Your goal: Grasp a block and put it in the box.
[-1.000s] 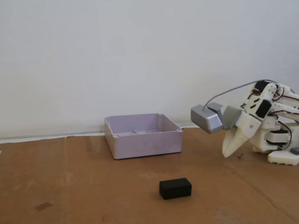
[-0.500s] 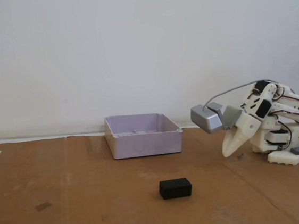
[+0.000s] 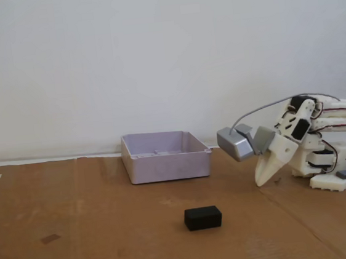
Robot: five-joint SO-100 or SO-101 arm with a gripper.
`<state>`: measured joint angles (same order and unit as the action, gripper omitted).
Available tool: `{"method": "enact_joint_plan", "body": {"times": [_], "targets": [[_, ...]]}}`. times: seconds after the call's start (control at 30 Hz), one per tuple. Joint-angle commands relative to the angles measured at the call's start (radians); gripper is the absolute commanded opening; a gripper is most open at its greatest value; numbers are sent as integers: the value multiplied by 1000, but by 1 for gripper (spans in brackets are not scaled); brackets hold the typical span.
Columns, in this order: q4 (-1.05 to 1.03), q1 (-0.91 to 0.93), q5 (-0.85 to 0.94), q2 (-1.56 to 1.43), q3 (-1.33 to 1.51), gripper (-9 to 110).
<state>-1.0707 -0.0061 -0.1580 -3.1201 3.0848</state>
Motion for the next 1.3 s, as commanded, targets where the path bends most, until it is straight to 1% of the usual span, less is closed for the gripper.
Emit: {"method": "enact_joint_plan", "body": {"times": [0.0,0.2,0.37,0.63,1.07,1.27], "targets": [[72,-9,5,74,-163,0],[101,-9,5,186,-282,0],[184,-9,5,264,-337,0],[307,-41,3,291,-336,0],[380,-132,0,299,-325,0],[495,-150,-3,405,-350,0]]}}
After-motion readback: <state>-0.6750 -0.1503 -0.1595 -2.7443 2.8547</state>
